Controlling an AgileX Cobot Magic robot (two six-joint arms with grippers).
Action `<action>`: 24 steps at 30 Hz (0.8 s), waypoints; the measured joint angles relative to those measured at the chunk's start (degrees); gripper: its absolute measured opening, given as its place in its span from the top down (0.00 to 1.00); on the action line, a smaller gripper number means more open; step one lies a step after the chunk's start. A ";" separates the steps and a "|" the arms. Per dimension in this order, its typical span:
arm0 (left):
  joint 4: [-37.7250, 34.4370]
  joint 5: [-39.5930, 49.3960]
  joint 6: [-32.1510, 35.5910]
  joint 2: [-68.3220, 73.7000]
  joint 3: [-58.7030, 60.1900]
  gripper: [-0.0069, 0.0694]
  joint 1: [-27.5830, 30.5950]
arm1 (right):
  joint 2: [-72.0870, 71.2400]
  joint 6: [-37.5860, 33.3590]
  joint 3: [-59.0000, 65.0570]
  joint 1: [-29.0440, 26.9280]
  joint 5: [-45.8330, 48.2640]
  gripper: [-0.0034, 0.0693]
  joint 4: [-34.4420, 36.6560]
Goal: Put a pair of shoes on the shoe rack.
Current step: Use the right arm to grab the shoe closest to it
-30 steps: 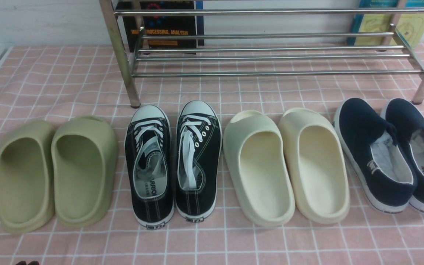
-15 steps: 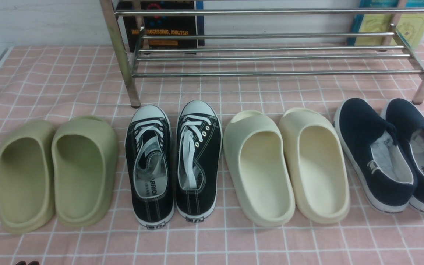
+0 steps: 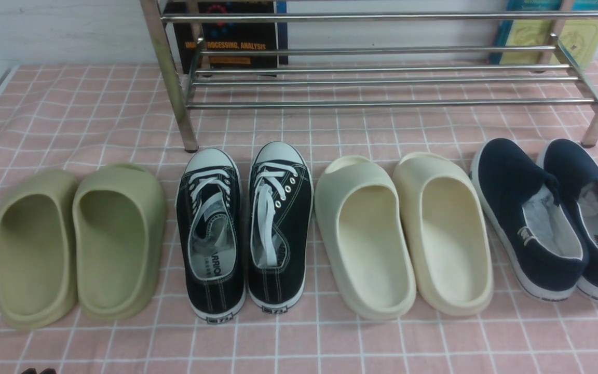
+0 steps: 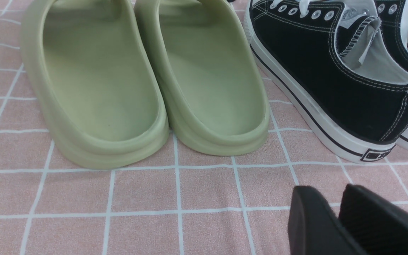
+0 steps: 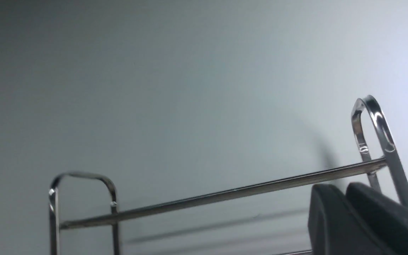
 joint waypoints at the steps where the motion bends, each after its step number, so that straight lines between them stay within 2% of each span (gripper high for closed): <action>1: 0.00 0.00 0.00 0.00 0.00 0.70 0.00 | 3.88 0.00 -4.57 0.00 4.42 0.97 -3.87; 2: 0.00 0.00 0.00 0.00 0.00 0.70 0.00 | 5.02 0.00 -5.77 0.00 5.11 0.97 -4.96; 3: 0.00 0.00 0.00 0.00 0.00 0.69 0.00 | 10.22 0.00 -10.34 0.00 13.66 0.98 -8.97; 5: 0.00 0.00 0.00 0.00 0.00 0.69 0.00 | 14.98 0.00 -13.58 0.00 22.55 0.98 -10.68; 6: 0.00 0.00 0.00 0.00 0.00 0.69 0.00 | 19.08 0.00 -14.99 0.00 31.09 0.98 -10.99; 7: 0.00 0.00 0.00 0.00 0.00 0.69 0.00 | 19.65 0.00 -15.34 0.00 32.32 0.98 -10.99; 10: 0.00 0.00 0.00 0.00 0.00 0.69 0.00 | 25.98 0.00 -16.16 0.00 45.63 0.97 -9.25; 11: 0.00 0.00 0.00 0.00 0.00 0.69 0.00 | 30.24 -0.08 -16.20 0.00 53.11 0.97 -5.58; 14: 0.00 0.00 0.00 0.00 0.00 0.69 0.00 | 34.55 -2.72 -16.28 0.00 58.51 0.97 -0.25; 16: 0.00 0.00 0.00 0.00 0.00 0.69 0.00 | 40.48 -12.12 -16.47 0.00 62.42 0.97 8.52; 17: 0.00 0.00 0.00 0.00 0.00 0.69 0.00 | 40.89 -13.82 -16.47 0.00 62.88 0.97 9.23; 18: 0.00 0.00 0.00 0.00 0.00 0.69 0.00 | 44.46 -20.22 -16.87 0.00 64.81 0.96 16.03; 19: 0.00 0.00 0.00 0.00 0.00 0.69 0.00 | 46.28 -23.44 -17.42 0.00 66.13 0.96 20.02; 22: 0.00 0.00 0.00 0.00 0.00 0.69 0.00 | 50.36 -30.31 -20.13 0.00 68.17 0.92 29.39; 24: 0.00 0.00 0.00 0.00 0.00 0.68 0.00 | 53.28 -34.72 -23.95 0.00 69.61 0.83 34.37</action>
